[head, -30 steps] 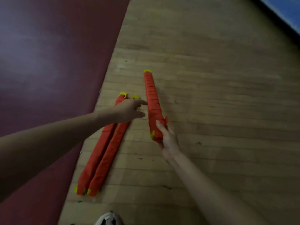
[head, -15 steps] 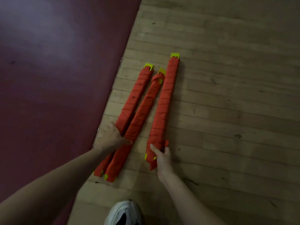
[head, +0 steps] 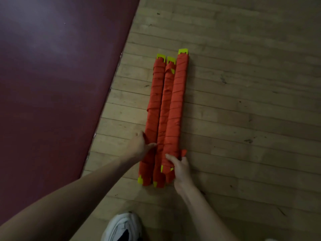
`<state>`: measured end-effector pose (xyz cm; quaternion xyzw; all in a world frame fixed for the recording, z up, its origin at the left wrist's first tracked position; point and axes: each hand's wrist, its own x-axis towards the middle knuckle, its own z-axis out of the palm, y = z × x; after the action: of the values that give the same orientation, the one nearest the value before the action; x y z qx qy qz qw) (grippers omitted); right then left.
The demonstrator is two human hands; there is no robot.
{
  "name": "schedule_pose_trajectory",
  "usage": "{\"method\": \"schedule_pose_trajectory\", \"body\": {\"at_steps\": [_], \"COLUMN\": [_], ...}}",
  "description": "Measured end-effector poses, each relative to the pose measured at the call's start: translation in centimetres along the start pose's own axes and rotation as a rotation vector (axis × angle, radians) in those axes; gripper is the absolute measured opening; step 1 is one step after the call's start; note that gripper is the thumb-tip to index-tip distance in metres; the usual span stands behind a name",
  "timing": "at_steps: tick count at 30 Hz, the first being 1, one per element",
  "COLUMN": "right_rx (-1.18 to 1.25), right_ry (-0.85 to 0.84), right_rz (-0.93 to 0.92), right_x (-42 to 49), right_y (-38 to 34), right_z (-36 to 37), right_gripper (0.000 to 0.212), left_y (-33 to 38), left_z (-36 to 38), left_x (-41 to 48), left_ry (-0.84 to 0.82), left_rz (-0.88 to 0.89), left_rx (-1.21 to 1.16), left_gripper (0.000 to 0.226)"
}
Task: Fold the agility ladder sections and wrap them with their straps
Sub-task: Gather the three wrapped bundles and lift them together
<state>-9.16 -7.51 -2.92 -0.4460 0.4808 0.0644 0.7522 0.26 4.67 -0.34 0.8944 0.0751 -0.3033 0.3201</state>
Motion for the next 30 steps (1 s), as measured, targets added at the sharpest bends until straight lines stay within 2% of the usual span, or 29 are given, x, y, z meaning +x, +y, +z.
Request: {"method": "schedule_pose_trajectory", "body": {"at_steps": [1,3,5,7,12,16,20,22,25,27,28,30], "right_rx": [0.007,0.034,0.061,0.079,0.052,0.042,0.036,0.073,0.098,0.083,0.067,0.038], "right_ry": [-0.011,-0.024,-0.032,-0.05,-0.105,-0.152,-0.055,0.004,0.013,-0.053,-0.092,-0.134], "right_rz": [0.021,0.052,0.05,0.056,0.091,0.064,0.023,0.013,0.039,0.064,0.072,0.064], "right_x": [0.0,0.1,0.1,0.0,-0.2,-0.9,-1.5,-1.7,-2.0,-1.9,-1.8,-1.7], "right_y": [-0.3,-0.9,-1.2,-1.3,-2.1,-3.4,-3.9,-3.8,-4.2,-4.7,-4.9,-5.3], "right_z": [-0.3,-0.6,-0.9,-1.2,-1.9,-2.6,-3.8,-4.1,-4.3,-4.5,-4.6,-5.0], "right_gripper": [0.039,0.036,0.032,0.031,0.034,0.057,0.049,0.05,0.043,0.044,0.046,0.044], "left_y": [-0.1,0.2,0.3,0.3,0.8,1.5,2.6,3.2,4.2,4.3,4.4,4.5], "left_z": [0.1,0.1,0.5,1.0,1.2,2.4,3.3,3.6,3.2,3.3,3.5,4.3], "left_x": [0.0,-0.5,-1.3,-1.6,-1.7,-1.9,-1.9,-1.7,-2.0,-2.3,-2.5,-2.8], "left_ry": [-0.005,-0.081,-0.219,-0.319,-0.409,-0.334,-0.275,-0.261,-0.402,-0.532,-0.561,-0.51], "left_rz": [0.001,-0.046,-0.093,-0.074,0.006,-0.045,0.027,0.055,0.02,0.05,0.074,0.086], "left_rx": [-0.109,-0.485,-0.835,-0.955,-0.896,-0.773,-0.633,-0.608,-0.773,-0.767,-0.749,-0.764], "left_gripper": [0.042,0.03,0.033,0.04,0.058,0.066,0.06,0.064,0.053,0.057,0.063,0.071]}}
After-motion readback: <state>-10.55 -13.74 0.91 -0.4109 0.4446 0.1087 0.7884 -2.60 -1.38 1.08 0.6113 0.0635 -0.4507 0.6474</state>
